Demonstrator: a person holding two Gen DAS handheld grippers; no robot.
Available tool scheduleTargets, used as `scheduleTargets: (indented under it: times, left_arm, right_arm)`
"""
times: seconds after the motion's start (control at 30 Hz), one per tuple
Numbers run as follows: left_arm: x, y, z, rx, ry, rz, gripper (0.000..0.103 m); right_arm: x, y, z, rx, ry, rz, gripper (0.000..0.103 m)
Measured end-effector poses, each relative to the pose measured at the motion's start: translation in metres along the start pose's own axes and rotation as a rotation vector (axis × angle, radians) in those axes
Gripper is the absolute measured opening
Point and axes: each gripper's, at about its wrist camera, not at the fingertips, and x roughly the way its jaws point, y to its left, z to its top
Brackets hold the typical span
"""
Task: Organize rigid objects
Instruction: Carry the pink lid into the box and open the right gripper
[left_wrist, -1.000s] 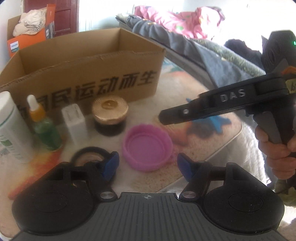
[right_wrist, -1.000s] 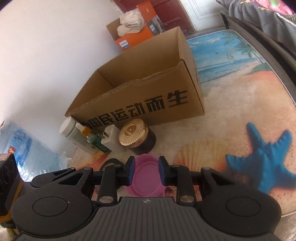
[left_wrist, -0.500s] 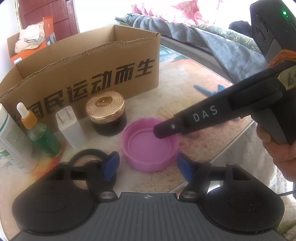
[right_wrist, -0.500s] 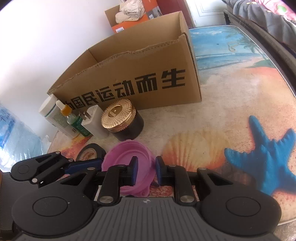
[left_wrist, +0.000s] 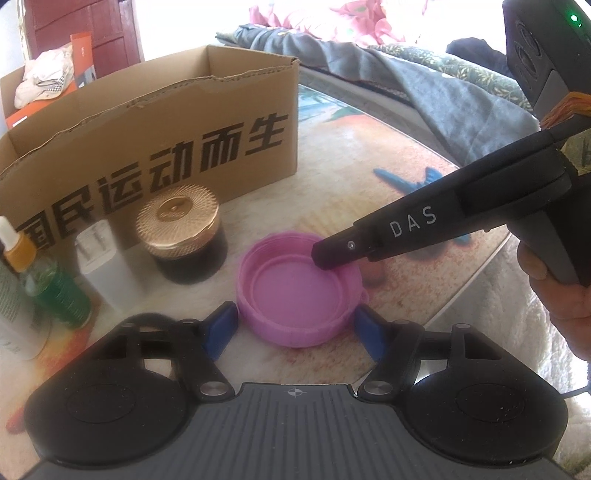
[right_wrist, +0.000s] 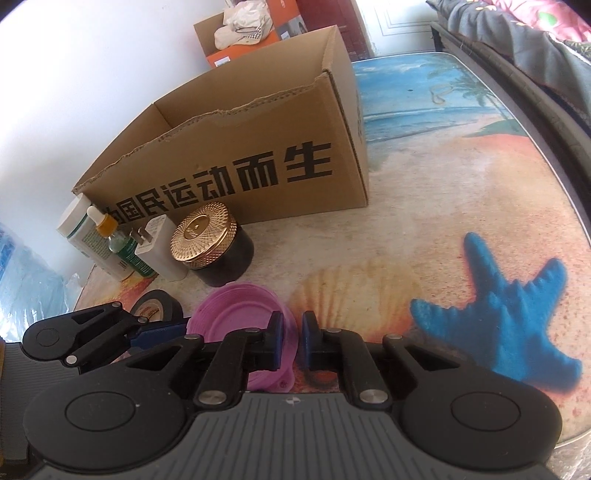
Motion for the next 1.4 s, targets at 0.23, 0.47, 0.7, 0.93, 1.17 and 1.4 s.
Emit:
scheduleTargets:
  times: [0.23,0.47,0.7,0.93,1.17,1.4]
  left_arm:
    - [0.006,-0.001,0.005,0.003,-0.004,-0.007,0.074]
    - [0.01,0.0,0.006,0.001,-0.024,-0.007,0.077]
    - [0.008,-0.004,0.005,0.022,-0.045,0.012,0.073]
    - [-0.011,-0.005,0.011,0.009,-0.099,0.031,0.073]
    - [-0.066,0.012,0.036,-0.024,-0.262,0.108,0.073]
    - [-0.098,0.064,0.079,-0.13,-0.32,0.157,0.073]
  right_arm:
    - [0.0,-0.003,0.001,0.0,0.004,0.01,0.012]
    - [0.002,0.0,0.0,-0.026,-0.004,0.005,0.012]
    - [0.0,0.002,-0.001,-0.037,-0.02,-0.01,0.012]
    - [-0.022,0.014,0.004,-0.068,-0.071,-0.014,0.012]
    - [-0.065,0.059,0.036,-0.219,-0.214,0.004,0.012]
    - [-0.069,0.107,0.1,-0.377,-0.275,0.078,0.013]
